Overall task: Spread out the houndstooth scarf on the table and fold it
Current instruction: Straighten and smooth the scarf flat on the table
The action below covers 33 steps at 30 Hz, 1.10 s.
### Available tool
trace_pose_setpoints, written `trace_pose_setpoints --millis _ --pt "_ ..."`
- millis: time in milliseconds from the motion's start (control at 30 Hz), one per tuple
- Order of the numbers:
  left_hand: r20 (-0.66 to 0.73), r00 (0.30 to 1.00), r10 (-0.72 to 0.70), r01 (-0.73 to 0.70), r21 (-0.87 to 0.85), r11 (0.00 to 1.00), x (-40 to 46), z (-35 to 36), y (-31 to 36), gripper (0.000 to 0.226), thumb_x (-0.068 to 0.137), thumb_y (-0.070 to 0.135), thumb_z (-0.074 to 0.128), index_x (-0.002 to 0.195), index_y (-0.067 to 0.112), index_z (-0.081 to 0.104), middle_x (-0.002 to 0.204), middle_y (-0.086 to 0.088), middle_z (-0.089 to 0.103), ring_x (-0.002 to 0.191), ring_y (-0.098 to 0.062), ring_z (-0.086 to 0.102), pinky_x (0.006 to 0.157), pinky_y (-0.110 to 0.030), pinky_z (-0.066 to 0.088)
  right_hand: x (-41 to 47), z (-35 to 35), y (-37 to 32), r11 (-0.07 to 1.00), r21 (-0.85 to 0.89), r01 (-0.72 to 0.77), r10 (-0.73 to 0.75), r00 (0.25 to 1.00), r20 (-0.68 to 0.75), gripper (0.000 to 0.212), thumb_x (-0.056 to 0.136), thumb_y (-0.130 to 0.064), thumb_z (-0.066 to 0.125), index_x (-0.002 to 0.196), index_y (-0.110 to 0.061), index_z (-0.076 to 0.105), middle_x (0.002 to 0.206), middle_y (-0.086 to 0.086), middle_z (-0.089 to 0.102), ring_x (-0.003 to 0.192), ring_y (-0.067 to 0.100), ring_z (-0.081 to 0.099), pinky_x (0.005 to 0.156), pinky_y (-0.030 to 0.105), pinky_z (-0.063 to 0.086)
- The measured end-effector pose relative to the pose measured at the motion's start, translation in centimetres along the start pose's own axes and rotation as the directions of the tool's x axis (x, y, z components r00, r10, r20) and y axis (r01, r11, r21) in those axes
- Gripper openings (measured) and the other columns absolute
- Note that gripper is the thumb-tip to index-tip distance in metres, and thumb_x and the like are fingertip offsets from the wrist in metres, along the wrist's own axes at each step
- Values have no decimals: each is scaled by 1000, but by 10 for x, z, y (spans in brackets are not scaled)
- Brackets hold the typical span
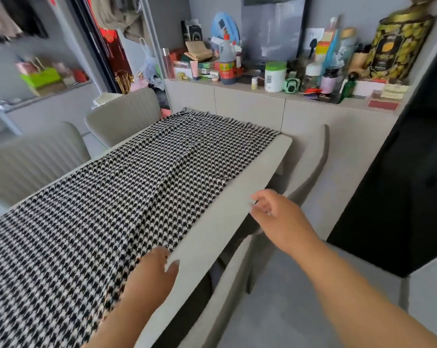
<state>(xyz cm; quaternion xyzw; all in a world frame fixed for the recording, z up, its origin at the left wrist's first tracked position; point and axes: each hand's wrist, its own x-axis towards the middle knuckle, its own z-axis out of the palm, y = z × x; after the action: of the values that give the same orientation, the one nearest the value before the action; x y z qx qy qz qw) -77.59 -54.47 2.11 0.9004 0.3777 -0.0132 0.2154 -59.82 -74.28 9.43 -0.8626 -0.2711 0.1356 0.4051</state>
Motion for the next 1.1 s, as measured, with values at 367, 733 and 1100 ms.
trace_pose_setpoints --millis 367,733,1100 --pt "-24 990 -141 140 -49 989 87 12 35 50 97 37 48 141 15 40 142 -3 44 122 -19 50 100 -34 43 172 23 12 963 -206 173 -119 961 249 42 95 -44 46 126 -16 52 120 2 61 102 18 57 84 33 47" --pt "131 950 -285 279 56 959 168 51 17 61 97 48 39 149 16 29 153 -4 32 141 -25 29 116 -41 23 291 108 44 797 -432 422 -40 751 659 66 96 -47 46 150 -17 25 157 6 24 141 25 29 112 43 31" --pt "82 921 -382 381 29 924 179 79 43 47 93 59 36 125 29 51 125 6 50 115 -14 47 95 -31 47 364 88 95 674 -417 609 -198 693 693 36 98 -43 38 112 -18 58 104 1 64 97 23 60 80 33 49"
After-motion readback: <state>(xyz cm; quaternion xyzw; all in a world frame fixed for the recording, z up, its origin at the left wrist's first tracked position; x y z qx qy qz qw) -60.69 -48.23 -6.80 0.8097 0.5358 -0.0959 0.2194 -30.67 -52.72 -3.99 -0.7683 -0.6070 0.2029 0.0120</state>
